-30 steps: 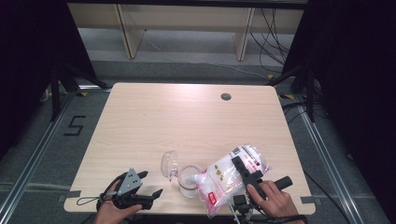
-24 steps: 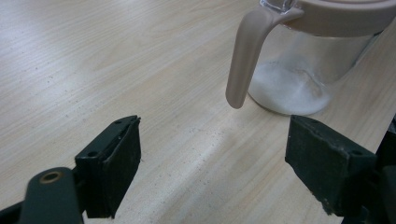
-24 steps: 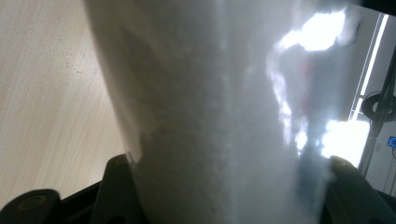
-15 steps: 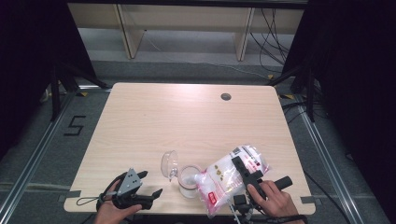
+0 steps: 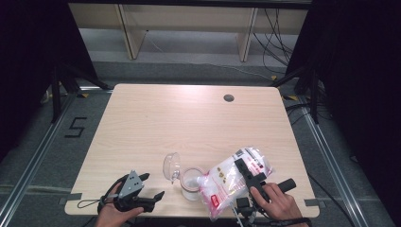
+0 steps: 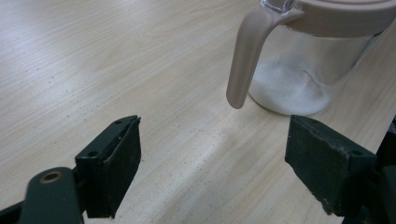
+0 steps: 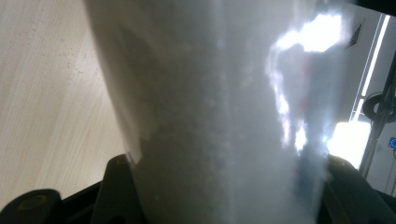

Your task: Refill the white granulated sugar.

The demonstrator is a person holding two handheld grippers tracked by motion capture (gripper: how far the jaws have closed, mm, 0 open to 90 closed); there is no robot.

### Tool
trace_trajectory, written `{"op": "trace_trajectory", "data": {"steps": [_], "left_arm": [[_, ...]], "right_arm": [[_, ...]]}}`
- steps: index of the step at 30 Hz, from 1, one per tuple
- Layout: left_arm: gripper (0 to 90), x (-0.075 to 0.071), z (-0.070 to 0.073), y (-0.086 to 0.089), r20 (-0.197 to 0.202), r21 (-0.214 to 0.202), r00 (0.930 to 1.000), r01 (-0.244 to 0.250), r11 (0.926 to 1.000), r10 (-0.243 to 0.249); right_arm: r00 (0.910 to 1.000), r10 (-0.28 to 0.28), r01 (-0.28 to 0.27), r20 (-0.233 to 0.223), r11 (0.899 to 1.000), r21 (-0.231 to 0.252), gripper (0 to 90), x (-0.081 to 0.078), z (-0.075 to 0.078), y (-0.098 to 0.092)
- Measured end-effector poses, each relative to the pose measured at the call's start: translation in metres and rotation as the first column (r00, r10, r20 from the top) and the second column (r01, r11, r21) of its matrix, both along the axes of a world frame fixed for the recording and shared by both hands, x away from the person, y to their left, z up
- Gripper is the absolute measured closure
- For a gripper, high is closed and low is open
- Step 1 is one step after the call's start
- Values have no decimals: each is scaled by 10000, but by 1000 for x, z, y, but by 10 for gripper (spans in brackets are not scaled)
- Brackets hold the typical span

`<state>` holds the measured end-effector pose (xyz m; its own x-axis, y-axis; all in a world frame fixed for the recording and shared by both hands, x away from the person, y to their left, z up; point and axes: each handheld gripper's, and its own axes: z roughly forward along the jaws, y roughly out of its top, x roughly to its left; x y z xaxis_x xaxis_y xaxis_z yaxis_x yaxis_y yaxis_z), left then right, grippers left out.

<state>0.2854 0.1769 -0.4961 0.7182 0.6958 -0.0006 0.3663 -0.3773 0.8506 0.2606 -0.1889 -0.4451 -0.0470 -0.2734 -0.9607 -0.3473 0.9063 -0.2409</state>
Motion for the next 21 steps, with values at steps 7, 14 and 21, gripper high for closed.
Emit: {"op": "trace_trajectory", "data": {"steps": [7, 14, 21], "left_arm": [[183, 0, 0, 0, 3, -5, 10000, -10, 10000, 10], [183, 0, 0, 1, 37, 8, 10000, -20, 10000, 20], [183, 0, 0, 1, 21, 15, 10000, -19, 10000, 19]], "right_arm": [[10000, -8, 8, 19, 10000, -27, 500, -1, 1, 0], [10000, -28, 28, -16, 10000, 1, 501, -1, 1, 0], [10000, -29, 29, -33, 10000, 4, 501, 0, 1, 0]]}}
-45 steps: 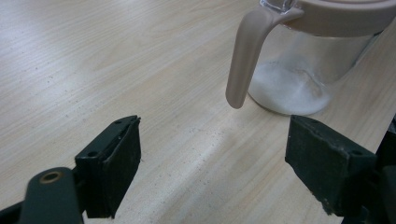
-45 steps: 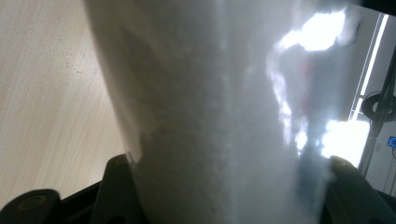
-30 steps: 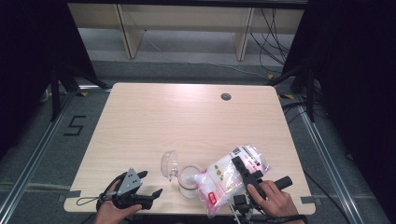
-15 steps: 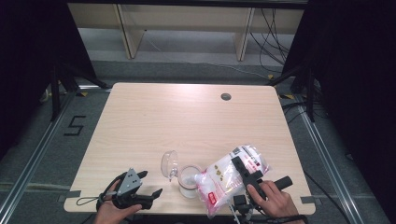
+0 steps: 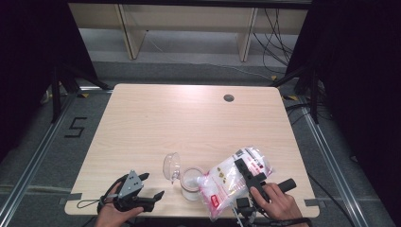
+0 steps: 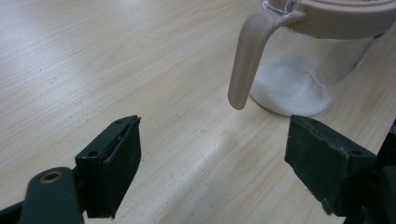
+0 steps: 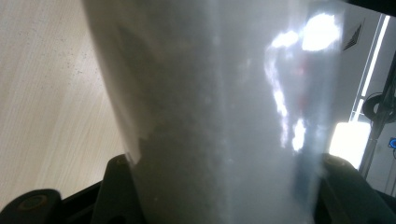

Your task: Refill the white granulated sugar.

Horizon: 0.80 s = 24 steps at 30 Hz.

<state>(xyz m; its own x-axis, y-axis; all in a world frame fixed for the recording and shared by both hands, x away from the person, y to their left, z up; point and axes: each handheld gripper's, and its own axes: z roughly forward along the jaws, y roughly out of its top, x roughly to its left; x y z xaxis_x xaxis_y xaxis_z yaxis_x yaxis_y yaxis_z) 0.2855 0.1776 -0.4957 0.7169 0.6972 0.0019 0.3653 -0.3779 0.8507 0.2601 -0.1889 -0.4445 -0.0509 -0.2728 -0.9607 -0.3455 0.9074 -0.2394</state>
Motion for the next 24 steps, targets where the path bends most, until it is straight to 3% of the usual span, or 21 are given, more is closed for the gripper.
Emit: {"op": "trace_trajectory", "data": {"steps": [15, 16, 17, 24], "left_arm": [[183, 0, 0, 0, -15, -12, 10000, -23, 10000, 23], [183, 0, 0, 0, -18, -6, 10000, -17, 10000, 17], [183, 0, 0, 0, -12, -6, 10000, -16, 10000, 16], [183, 0, 0, 0, -23, -18, 10000, -21, 10000, 21]], "right_arm": [[10000, -79, 79, 32, 10000, 14, 501, -1, 0, 0], [9995, 205, -196, 231, 9990, -411, 501, 0, 3, 2], [9988, 349, -330, 358, 9981, -528, 501, 1, 5, 2], [9987, 353, -329, 357, 9973, -652, 502, 1, 6, 2]]}}
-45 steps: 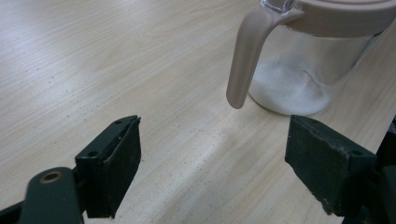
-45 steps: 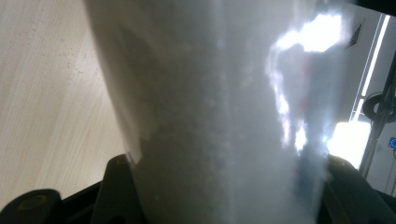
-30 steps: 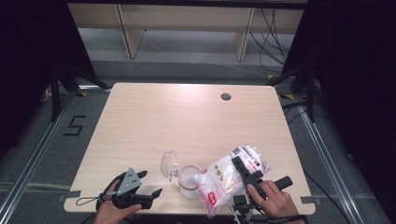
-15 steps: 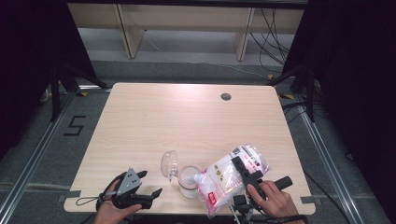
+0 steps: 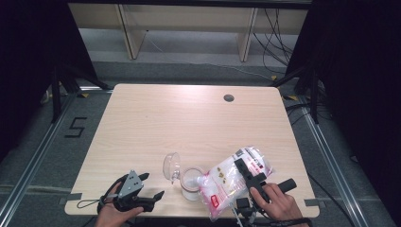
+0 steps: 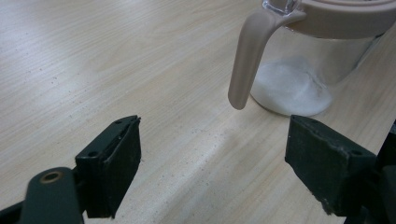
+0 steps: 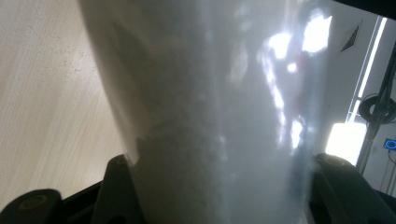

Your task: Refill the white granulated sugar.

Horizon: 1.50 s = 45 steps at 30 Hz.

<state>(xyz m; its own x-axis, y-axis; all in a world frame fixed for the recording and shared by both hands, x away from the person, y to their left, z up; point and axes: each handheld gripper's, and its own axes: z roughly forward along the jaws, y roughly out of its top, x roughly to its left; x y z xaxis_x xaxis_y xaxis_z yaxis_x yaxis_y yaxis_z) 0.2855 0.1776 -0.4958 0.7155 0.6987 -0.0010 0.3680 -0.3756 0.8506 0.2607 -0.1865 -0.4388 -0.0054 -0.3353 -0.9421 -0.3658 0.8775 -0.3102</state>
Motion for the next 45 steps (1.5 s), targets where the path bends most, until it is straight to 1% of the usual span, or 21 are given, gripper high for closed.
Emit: {"op": "trace_trajectory", "data": {"steps": [1, 6, 7, 8, 10, 12, 14, 18, 22, 23, 32, 33, 34, 36, 37, 38, 39, 42, 43, 44, 45], "left_arm": [[183, 0, 0, 0, -1, 5, 10000, -2, 10000, 2], [184, 0, 0, 0, 51, 29, 10000, 14, 10000, -15], [184, 0, 0, 0, 34, 23, 10000, 4, 10000, -4], [184, 0, 0, 0, 24, 11, 10000, -2, 10000, 2], [184, 0, 0, 0, 34, 31, 10000, -3, 10000, 3], [184, 0, 0, 0, 40, 31, 10000, 8, 10000, -8], [184, 0, 0, 0, 50, 45, 10000, 16, 10000, -16], [184, 0, 0, 0, 26, 19, 10000, 0, 10000, 0], [184, 0, 0, 0, 50, 40, 10000, 20, 10000, -21], [184, 0, 0, 0, 45, 39, 10000, 18, 10000, -19], [184, 0, 1, 0, 50, 123, 10000, 53, 9999, -54], [184, 0, 1, 0, 72, 115, 10000, 47, 9999, -48], [184, -1, 0, -1, -131, -84, 9998, -133, 9999, 132], [184, -1, 0, -1, -43, -93, 9999, -104, 9999, 104], [184, 0, 0, 0, -30, 20, 10000, -38, 10000, 38], [184, 0, 0, 0, 44, 25, 10000, 4, 10000, -4], [184, 0, 0, 0, 55, 93, 10000, 37, 10000, -38], [184, 0, 0, 0, 57, 96, 10000, 38, 9999, -38], [184, 0, 1, 0, 70, 112, 10000, 44, 9999, -45], [184, -1, -1, -1, -116, -112, 9999, -124, 9999, 123], [184, -1, 0, -1, -120, -84, 9999, -101, 9999, 100]], "right_arm": [[9998, -145, 145, -109, 9999, 25, 501, -1, 0, 0], [9998, -149, 149, -137, 9999, 28, 502, -1, 0, 0], [9995, -211, 214, -221, 9996, 172, 502, -1, -1, -1], [9998, -136, 136, -111, 9999, 3, 502, -1, 0, 0], [10000, 56, -56, 66, 10000, -20, 502, 0, 1, 0], [10000, -86, 87, -41, 10000, 36, 502, -1, 0, 0], [9999, 46, -46, 96, 10000, -4, 502, -1, 1, 0], [9998, -193, 196, -100, 9995, 252, 502, -2, -1, 0], [9998, -197, 198, -83, 9996, 221, 502, -2, -1, 0], [10000, -63, 63, -1, 10000, -8, 502, -1, 1, 0], [10000, -88, 88, -18, 10000, -12, 502, -1, 1, 0], [9997, -188, 190, -134, 9997, 163, 503, -1, -1, -1], [9999, -146, 147, -58, 9999, 91, 503, -1, 1, 0], [9994, -288, 296, -193, 9987, 416, 503, -2, -2, -1], [9996, -243, 247, -130, 9992, 310, 503, -2, -1, 0], [9999, -63, 60, 130, 9997, 237, 503, -2, 1, 1], [9999, -76, 73, 128, 9997, 226, 503, -2, 1, 1], [9999, -56, 53, 100, 9997, 257, 503, -2, 1, 1], [9996, -229, 233, -139, 9992, 315, 503, -2, 0, 0], [9997, -217, 221, -144, 9993, 316, 504, -2, -1, 0], [9996, -226, 232, -162, 9992, 340, 504, -2, -1, 0]]}}
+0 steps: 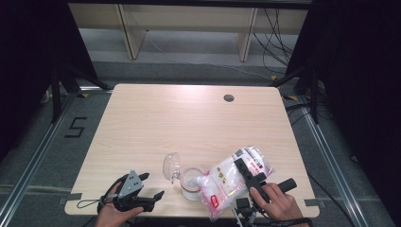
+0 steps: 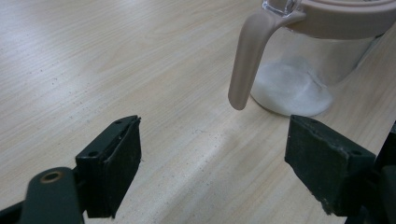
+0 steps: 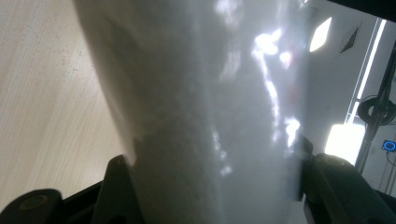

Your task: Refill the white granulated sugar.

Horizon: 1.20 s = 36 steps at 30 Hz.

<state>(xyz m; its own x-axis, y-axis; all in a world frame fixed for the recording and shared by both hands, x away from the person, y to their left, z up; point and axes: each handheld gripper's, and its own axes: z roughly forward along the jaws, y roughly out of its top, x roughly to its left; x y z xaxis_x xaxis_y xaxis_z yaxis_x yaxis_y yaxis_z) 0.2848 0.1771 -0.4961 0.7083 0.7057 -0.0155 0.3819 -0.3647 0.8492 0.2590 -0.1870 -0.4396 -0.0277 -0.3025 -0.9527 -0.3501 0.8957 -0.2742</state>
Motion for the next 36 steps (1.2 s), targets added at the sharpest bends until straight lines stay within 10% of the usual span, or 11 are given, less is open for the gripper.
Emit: {"op": "trace_trajectory", "data": {"steps": [36], "left_arm": [[184, 0, 0, 0, 28, -13, 10000, -18, 10000, 18]], "right_arm": [[9999, 105, -106, -41, 9998, -196, 512, 2, 0, -1]]}}
